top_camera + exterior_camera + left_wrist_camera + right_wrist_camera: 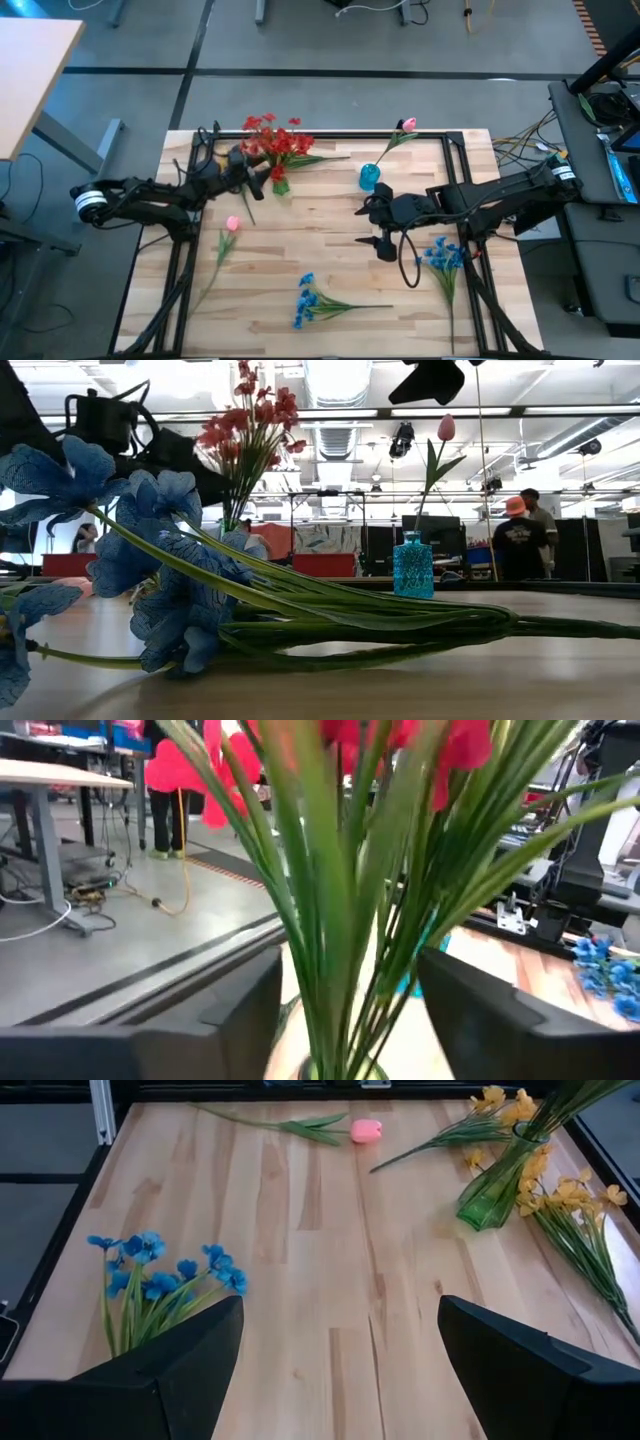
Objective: Sort flowers into vase by color
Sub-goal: Put the red flowers into the green vase, then put the pink tulip into the blue vase
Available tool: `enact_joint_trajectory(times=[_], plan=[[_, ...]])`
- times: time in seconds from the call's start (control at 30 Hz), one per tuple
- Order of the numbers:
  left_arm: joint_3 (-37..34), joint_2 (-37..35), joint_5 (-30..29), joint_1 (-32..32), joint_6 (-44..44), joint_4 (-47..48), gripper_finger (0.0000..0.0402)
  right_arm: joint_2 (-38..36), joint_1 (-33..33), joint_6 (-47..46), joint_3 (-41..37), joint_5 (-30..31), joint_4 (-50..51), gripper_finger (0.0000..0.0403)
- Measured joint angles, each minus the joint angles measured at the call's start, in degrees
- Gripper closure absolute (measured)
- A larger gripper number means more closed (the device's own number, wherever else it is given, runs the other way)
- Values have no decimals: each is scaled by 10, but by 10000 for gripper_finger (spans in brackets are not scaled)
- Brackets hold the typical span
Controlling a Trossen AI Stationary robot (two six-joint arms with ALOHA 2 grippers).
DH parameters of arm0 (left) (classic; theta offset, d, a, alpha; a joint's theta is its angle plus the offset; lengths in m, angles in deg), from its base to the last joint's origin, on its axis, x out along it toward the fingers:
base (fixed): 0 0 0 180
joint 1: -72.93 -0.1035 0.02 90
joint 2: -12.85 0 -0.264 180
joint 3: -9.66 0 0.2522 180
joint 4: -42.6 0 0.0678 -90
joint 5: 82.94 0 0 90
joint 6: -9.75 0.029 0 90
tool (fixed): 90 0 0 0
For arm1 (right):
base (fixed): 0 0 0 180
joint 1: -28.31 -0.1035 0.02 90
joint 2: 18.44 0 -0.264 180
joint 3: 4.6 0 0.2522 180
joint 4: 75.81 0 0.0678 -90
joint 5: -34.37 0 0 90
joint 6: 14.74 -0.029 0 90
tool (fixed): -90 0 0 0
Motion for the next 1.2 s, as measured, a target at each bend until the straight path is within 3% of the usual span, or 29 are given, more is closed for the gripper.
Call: enact_joint_trajectory(times=[0.17, 0.33, 0.67, 0.9, 1.2], plan=[[-18, -43, 0, 0, -13, 44, 128, 0, 0, 0, 0, -1, 0, 76], [-18, -100, 2, 0, -42, 165, 107, 0, 0, -3, 0, -2, 4, 76], [48, -215, 78, 0, -213, 501, 104, 0, 0, -48, 0, -1, 5, 76], [137, -261, 77, 0, -209, 785, 104, 0, -3, -131, 0, -2, 21, 76], [202, -307, 72, 22, -213, 931, 104, 58, -40, -217, 3, -53, 39, 76]])
